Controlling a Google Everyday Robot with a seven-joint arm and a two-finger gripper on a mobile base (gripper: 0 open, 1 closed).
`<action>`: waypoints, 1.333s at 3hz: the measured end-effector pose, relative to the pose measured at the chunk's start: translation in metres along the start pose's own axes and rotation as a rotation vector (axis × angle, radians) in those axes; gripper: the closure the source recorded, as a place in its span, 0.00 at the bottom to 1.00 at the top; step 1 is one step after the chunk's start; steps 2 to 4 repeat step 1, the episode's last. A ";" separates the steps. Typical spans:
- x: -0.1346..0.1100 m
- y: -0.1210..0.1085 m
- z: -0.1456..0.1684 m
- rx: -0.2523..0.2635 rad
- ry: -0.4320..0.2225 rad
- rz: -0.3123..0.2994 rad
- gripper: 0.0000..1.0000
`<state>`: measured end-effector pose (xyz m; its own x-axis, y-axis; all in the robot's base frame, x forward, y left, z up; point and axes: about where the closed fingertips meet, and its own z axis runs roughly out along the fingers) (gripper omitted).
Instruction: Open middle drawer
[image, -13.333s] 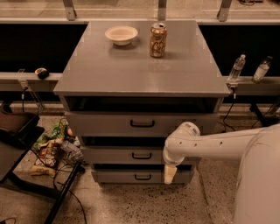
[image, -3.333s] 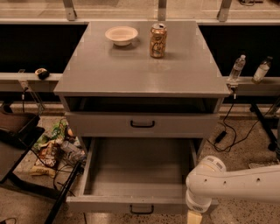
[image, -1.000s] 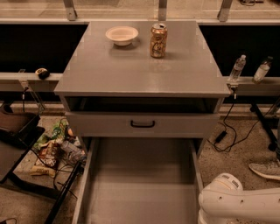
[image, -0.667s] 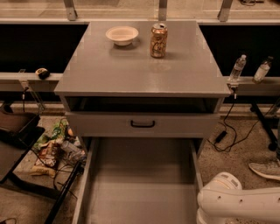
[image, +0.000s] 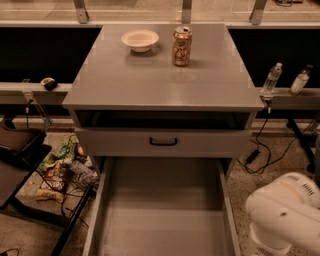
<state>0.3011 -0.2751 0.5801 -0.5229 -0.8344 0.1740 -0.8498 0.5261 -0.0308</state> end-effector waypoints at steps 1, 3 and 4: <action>0.038 -0.005 -0.092 0.050 0.016 0.081 0.00; 0.038 -0.005 -0.092 0.050 0.016 0.081 0.00; 0.038 -0.005 -0.092 0.050 0.016 0.081 0.00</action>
Offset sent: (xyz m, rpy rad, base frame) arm 0.0000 0.0000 0.0000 0.0000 0.0000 0.0000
